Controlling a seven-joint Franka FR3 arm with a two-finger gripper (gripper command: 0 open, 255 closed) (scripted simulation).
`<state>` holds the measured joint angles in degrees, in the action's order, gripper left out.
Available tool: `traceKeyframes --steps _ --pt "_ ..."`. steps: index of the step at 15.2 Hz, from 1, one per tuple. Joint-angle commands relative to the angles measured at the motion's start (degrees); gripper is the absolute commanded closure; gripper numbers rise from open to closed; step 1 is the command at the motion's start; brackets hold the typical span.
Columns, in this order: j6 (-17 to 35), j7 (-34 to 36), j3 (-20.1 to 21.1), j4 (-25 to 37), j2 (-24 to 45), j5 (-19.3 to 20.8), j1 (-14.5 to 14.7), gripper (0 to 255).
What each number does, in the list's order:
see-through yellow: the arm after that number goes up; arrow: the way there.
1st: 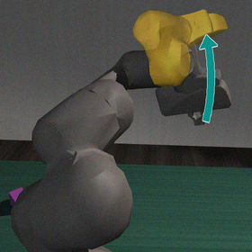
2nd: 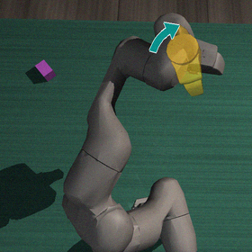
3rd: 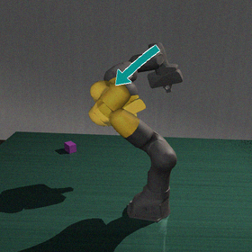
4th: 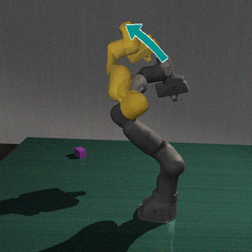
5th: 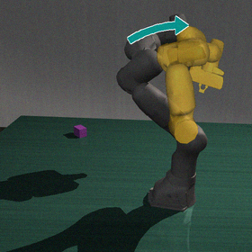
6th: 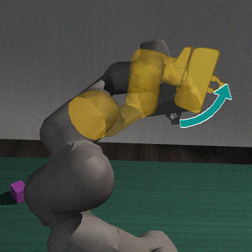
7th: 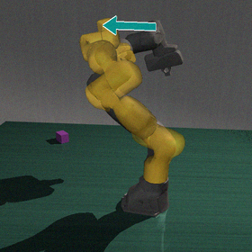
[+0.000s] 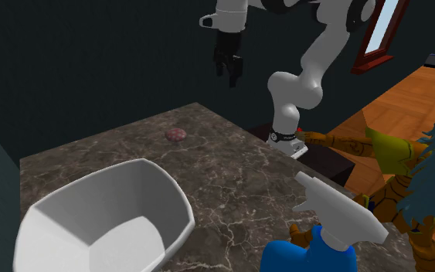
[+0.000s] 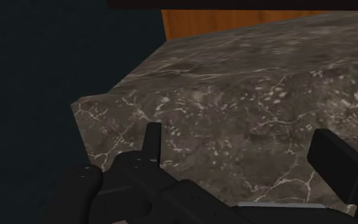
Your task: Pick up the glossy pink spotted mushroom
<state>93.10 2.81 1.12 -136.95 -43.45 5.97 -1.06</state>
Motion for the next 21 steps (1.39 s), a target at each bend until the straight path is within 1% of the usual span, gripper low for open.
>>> traceKeyframes --steps 1,6,11,16,20,21 --pt "0.0 0.0 0.0 0.0 0.0 0.0 0.0 0" --pt "4.2 1.2 0.9 6.5 12.0 -1.9 0.9 0" --pt "6.6 2.1 1.8 14.7 23.8 -3.4 1.6 0" --pt "7.3 2.8 2.7 24.6 35.6 -4.6 2.3 0" --pt "6.5 3.3 3.4 34.0 45.1 -5.3 2.9 0" --pt "6.4 3.4 3.4 35.0 46.1 -5.4 3.0 0"
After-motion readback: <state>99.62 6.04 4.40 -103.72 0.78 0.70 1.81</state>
